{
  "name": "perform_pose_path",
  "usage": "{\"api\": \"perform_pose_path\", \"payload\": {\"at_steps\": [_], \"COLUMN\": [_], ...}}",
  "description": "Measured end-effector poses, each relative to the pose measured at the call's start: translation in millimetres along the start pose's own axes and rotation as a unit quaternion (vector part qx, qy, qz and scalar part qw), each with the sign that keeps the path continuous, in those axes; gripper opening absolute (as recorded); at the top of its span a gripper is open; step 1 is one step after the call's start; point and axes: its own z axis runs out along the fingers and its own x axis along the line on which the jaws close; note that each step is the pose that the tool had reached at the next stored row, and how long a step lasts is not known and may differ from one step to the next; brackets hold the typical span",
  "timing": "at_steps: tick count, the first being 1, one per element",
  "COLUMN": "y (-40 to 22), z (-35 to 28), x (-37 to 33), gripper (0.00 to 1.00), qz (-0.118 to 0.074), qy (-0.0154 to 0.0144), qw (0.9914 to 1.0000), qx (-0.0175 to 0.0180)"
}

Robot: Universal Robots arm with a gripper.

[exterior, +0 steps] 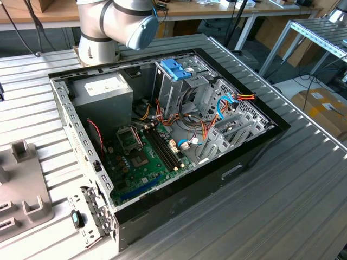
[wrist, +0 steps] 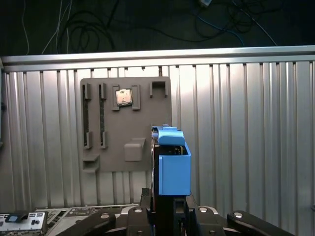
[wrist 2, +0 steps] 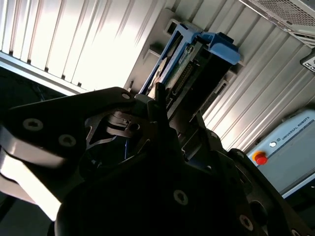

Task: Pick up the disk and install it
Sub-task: 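Pick up the disk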

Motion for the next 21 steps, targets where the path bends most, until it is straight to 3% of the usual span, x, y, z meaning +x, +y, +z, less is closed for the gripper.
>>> {"api": "perform_pose_path", "payload": {"at_steps": [17,21], "y": [-51.5,-60.3], "z": [1.2,1.4], "x": [-2.2,-2.6], "gripper": [0.35,0.35], "qz": [0.000,0.000], "qy": [0.0000,0.0000], "qw": [1.00000,1.00000], "qx": [0.0000,0.0000]}}
